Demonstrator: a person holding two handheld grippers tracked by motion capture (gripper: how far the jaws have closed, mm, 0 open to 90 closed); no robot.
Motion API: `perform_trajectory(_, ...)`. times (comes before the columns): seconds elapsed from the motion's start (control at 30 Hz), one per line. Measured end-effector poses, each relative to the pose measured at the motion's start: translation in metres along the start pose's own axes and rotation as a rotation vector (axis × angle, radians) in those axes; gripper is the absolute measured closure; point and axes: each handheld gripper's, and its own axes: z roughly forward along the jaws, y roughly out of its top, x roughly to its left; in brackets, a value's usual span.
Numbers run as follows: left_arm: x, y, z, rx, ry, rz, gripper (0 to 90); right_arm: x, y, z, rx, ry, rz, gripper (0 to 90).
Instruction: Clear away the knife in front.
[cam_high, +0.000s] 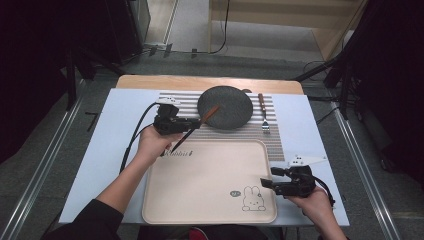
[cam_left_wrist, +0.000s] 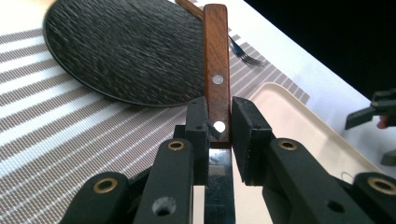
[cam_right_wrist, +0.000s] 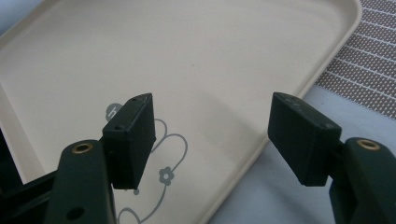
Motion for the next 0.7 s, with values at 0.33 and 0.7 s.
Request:
perform_trajectory(0.33, -0.015, -0.011, -0.006, 0.014, -0.026, 0.035, 76.8, 0.0, 0.0, 0.0, 0.0, -0.002, -0.006, 31.1)
perform_trajectory(0.7, -0.023, -0.027, -0.012, 0.04, -0.042, 0.06, 76.7, 0.0, 0.0, -0.001, -0.004, -0.002, -0.005, 31.1)
